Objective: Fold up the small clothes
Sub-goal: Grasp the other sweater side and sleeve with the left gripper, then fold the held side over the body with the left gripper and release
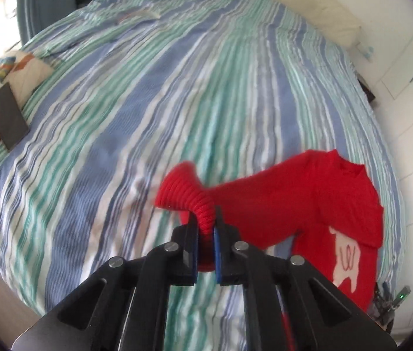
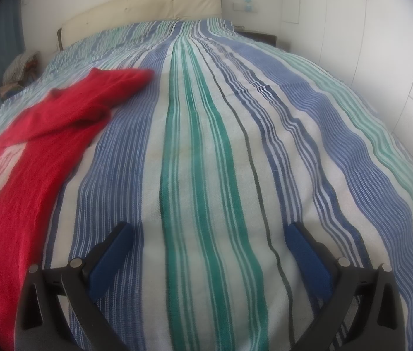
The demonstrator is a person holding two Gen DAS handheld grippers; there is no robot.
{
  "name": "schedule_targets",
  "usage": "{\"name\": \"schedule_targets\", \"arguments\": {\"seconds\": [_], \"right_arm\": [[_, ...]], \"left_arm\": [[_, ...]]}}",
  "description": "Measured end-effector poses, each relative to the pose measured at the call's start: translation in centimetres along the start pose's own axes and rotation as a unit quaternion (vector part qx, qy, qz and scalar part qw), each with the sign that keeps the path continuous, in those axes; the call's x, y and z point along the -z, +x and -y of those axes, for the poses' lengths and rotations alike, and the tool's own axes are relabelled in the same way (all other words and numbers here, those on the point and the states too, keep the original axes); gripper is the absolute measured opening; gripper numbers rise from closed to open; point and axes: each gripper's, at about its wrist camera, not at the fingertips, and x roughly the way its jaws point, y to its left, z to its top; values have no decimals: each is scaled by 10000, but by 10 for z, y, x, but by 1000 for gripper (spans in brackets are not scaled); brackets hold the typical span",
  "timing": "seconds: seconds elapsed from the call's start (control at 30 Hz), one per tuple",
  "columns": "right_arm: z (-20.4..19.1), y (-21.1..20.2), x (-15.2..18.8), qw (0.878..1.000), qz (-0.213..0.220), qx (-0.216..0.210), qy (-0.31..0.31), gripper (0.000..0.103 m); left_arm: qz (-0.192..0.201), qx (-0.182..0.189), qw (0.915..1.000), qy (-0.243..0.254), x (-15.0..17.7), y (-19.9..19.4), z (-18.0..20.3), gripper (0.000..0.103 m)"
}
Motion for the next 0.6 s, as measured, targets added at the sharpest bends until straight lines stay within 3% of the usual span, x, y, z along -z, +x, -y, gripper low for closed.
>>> {"name": "schedule_targets", "arguments": {"seconds": [0.1,0.2,0.37,0.4,0.43,0.5,0.6], "right_arm": [[0,3,-2,10000,-8,43,-26,103],[0,4,-3,10000,-6,41,-24,103],[0,4,-2,10000,2,41,-32,103],[1,5,-3,10000,0,41,-33,103],[1,5,-3,10000,2,42,-34,103],[0,4,-2,10000,3,40,-31,103],[1,4,-3,10000,6,41,-31,103]], "left_arm": [[283,562,9944,847,-26,-23,92,6],[342,1141,9811,1526,-36,-25,178,6],[53,1631,9581,2354,-15,14,284,10],[-126,1658,9548,2464,-7,28,297,21],[-297,1579,9539,2534,1,42,306,44],[-416,1115,9608,2504,14,62,307,75],[-364,940,9678,2306,20,67,272,77]]}}
